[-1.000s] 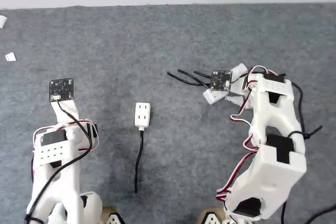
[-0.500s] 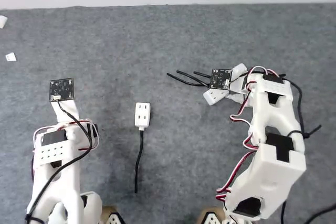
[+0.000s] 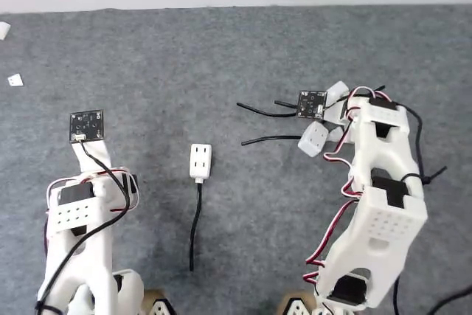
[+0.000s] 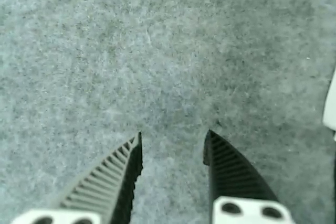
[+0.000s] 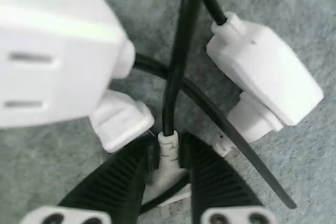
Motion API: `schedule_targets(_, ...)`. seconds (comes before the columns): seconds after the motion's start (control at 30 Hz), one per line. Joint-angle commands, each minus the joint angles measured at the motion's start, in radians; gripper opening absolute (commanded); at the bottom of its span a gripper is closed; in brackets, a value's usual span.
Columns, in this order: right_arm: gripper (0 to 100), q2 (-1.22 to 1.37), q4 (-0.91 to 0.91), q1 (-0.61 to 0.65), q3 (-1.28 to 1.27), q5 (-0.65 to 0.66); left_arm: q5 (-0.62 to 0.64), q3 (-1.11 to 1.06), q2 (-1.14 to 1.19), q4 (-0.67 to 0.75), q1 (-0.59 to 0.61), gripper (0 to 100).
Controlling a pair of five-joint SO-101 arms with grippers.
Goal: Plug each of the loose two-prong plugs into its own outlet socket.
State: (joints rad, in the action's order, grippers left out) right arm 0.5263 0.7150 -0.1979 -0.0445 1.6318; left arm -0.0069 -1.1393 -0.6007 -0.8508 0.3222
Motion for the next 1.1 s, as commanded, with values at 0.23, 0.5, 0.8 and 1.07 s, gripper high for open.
schedule_targets(0.23,0.8,-0.065,0.226,0.01,0.143,-0.212,-0.009,0.007,0.002,0.029,0.0,18)
schedule_targets(0.5,0.8,-0.348,0.581,0.038,0.29,-0.727,-0.008,0.004,0.002,0.029,0.0,18)
schedule_targets(0.8,0.8,-0.53,0.736,0.039,0.287,-1.249,-0.005,0.002,0.002,0.029,0.0,18)
schedule_targets(1.07,0.8,-0.539,0.766,0.202,0.287,-1.723,-0.009,-0.018,-0.005,0.028,0.002,18)
